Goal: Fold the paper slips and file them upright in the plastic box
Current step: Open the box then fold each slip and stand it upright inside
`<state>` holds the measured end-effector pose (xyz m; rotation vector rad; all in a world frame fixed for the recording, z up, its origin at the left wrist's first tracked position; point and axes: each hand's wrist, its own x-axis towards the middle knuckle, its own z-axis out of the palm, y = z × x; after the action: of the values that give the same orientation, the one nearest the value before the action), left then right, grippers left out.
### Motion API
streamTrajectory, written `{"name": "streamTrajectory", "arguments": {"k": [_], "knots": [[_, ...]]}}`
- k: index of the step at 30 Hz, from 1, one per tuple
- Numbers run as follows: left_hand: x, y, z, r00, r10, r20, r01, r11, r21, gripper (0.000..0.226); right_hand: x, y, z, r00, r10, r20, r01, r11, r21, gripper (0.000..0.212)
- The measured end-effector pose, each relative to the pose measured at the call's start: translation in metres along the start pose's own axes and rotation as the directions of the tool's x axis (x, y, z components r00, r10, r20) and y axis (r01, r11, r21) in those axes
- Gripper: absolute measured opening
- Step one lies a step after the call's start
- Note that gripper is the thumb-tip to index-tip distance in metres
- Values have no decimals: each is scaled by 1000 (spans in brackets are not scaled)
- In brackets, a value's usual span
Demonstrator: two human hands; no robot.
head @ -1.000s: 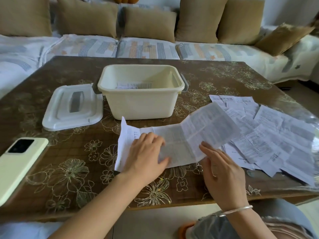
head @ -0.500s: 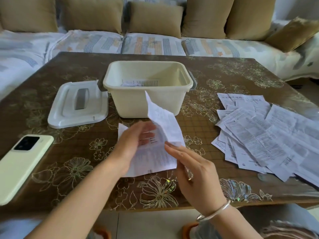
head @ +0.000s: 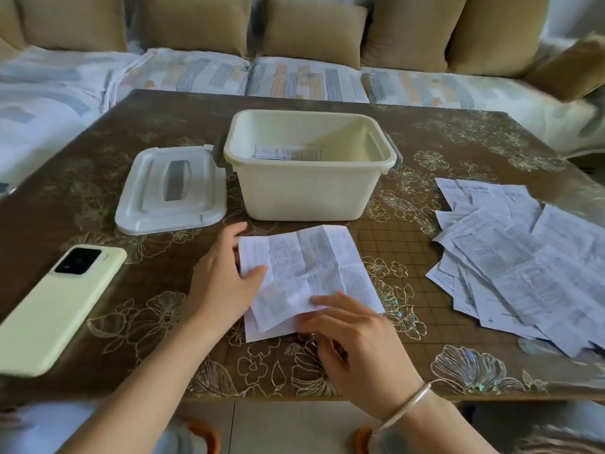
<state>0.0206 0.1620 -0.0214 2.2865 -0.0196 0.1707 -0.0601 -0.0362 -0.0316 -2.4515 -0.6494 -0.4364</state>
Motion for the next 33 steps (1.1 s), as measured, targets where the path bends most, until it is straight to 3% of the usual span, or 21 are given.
{"name": "streamTrajectory", "arguments": {"k": [4,6,8,10,12,14,16,21,24,26,28,33], "knots": [[-4,1,6,992,122,-21,-116,975,191,67,8,-4,-14,988,156,3,-151,954,260,29],[-6,4,8,984,178,-25,-167,955,244,67,16,-3,-23,972,224,-71,-190,927,322,27],[-9,3,10,974,221,-38,-200,931,304,70,29,4,-26,951,239,-196,-191,953,235,26],[-10,1,13,963,265,-41,-232,902,365,74,45,17,-23,956,231,-184,-223,973,61,34],[-10,0,15,948,319,-26,-283,873,398,71,58,32,-15,973,228,24,-219,958,-185,59],[-8,-2,16,929,370,15,-338,831,443,65,65,44,-7,932,276,233,-177,911,-373,77],[-3,-4,16,906,416,82,-399,774,492,63,66,52,0,880,336,335,-157,873,-461,85],[3,-9,11,871,394,294,-490,739,462,66,65,53,4,823,404,400,-164,843,-513,77],[0,-8,6,878,356,320,-466,792,396,45,65,53,4,823,410,393,-168,837,-520,76],[-6,-7,6,879,283,384,-431,817,384,67,65,54,6,833,399,382,-166,841,-515,77],[-11,-10,7,864,246,439,-446,780,440,80,63,56,7,849,377,370,-156,848,-507,83],[-13,-12,7,851,219,477,-474,712,519,82,60,57,8,876,350,331,-166,864,-475,86]]}}
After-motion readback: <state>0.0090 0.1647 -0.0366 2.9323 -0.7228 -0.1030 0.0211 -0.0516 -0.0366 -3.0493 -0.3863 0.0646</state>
